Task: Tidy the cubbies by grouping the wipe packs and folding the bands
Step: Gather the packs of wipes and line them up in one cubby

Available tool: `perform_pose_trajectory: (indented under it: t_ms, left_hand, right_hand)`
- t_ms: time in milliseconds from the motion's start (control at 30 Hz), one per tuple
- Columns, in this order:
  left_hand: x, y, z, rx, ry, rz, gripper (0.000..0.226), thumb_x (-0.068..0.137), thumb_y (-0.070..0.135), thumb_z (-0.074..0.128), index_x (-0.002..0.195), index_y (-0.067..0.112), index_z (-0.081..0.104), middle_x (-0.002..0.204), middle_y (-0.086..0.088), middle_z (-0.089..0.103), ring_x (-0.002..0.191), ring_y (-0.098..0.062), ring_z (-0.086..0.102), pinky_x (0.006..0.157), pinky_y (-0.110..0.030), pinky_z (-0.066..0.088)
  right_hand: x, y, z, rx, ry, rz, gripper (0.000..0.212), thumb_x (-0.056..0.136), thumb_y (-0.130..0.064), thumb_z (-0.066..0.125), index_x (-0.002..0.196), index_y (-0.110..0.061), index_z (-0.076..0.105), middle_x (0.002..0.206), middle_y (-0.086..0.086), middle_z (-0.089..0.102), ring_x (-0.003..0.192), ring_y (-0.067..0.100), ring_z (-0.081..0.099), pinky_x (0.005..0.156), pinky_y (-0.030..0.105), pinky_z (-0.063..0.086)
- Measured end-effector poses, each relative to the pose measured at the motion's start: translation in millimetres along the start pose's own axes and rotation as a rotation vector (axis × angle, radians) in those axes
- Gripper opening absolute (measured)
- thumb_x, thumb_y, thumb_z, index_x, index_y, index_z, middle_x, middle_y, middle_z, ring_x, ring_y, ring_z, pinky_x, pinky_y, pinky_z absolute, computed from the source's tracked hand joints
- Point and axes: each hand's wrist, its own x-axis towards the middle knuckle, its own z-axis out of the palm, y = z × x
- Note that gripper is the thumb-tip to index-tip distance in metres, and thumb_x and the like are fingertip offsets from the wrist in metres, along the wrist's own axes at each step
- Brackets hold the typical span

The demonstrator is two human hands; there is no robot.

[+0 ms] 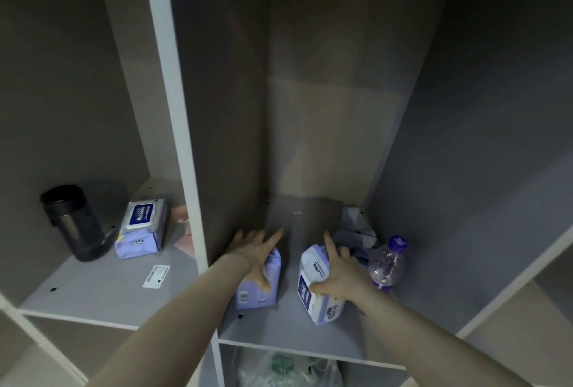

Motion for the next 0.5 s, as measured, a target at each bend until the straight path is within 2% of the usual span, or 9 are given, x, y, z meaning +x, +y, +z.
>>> perform_pose_trajectory:
  t_ms: [267, 367, 433, 500]
  left_hand:
    - [-16.1, 3.3, -10.6, 0.005, 0.063, 0.012, 0.121, 0.065, 0.051, 0.075, 0.148, 0.03, -0.01, 0.149, -0.005, 0.025, 0.138, -0.027, 0.023, 0.11, -0.047, 0.018]
    - [-26.9, 5.8, -13.9, 0.001, 0.107, 0.012, 0.117, 0.068, 0.051, 0.073, 0.149, 0.03, -0.008, 0.149, -0.006, 0.025, 0.136, -0.027, 0.024, 0.109, -0.047, 0.018]
    - [-39.0, 13.4, -17.0, 0.01, 0.161, 0.041, 0.108, 0.073, 0.049, 0.069, 0.149, 0.028, -0.003, 0.151, -0.008, 0.024, 0.137, -0.028, 0.025, 0.109, -0.046, 0.02]
    - [-59.4, 20.5, -22.0, 0.008, 0.268, 0.103, 0.086, 0.081, 0.044, 0.062, 0.149, 0.025, 0.014, 0.147, -0.009, 0.032, 0.133, -0.028, 0.035, 0.103, -0.041, 0.031]
  right_hand:
    - [-5.1, -14.8, 0.9, -0.039, 0.026, -0.037, 0.123, 0.063, -0.051, 0.072, 0.146, -0.031, -0.017, 0.145, 0.008, 0.024, 0.132, 0.032, 0.032, 0.101, 0.043, 0.041]
    - [-7.6, -19.4, 0.9, -0.062, 0.046, -0.059, 0.122, 0.065, -0.052, 0.071, 0.146, -0.03, -0.016, 0.148, 0.009, 0.019, 0.136, 0.032, 0.025, 0.105, 0.046, 0.037]
    - [-12.2, -23.3, 1.8, -0.101, 0.072, -0.067, 0.119, 0.066, -0.053, 0.069, 0.147, -0.029, -0.016, 0.153, 0.009, 0.012, 0.142, 0.032, 0.014, 0.109, 0.051, 0.029]
    - [-20.7, -34.1, 4.1, -0.224, 0.099, -0.104, 0.11, 0.07, -0.054, 0.064, 0.149, -0.024, -0.007, 0.153, 0.01, 0.013, 0.145, 0.03, 0.006, 0.111, 0.054, 0.021]
